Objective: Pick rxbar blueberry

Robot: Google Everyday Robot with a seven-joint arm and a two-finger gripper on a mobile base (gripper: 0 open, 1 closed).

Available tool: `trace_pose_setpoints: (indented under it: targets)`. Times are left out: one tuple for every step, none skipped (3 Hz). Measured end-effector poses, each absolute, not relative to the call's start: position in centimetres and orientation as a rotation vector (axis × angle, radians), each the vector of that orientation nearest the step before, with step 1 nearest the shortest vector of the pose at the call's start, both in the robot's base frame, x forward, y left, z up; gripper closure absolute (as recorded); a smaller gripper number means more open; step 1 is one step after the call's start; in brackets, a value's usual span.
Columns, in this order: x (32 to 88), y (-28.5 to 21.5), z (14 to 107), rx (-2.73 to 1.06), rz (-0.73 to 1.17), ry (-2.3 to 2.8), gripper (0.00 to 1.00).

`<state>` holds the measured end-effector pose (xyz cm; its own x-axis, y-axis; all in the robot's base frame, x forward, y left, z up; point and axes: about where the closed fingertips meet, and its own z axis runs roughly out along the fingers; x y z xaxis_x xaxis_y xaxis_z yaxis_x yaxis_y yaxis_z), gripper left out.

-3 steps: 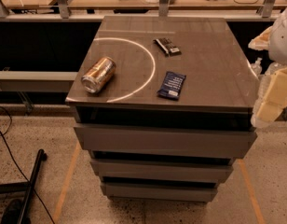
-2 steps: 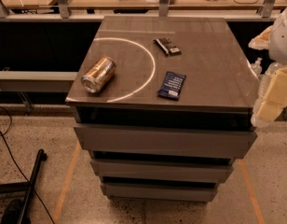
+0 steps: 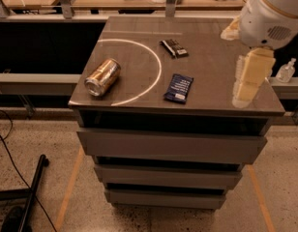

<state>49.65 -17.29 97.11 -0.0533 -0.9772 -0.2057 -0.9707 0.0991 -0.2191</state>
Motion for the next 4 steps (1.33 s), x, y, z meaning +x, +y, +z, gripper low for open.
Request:
trace_pose_setpoints:
  targets:
    - [52.7,-14.7,96.2,-2.006,0.005,2.013,0.00]
    - [57.0,-12.8,93.5,-1.995,0.095,2.018,0.00]
    - [60.0,-12.5,90.7,-1.936,0.187,2.075,0.00]
    - [61.6,-12.1,87.6,-1.872,0.290,2.138,0.00]
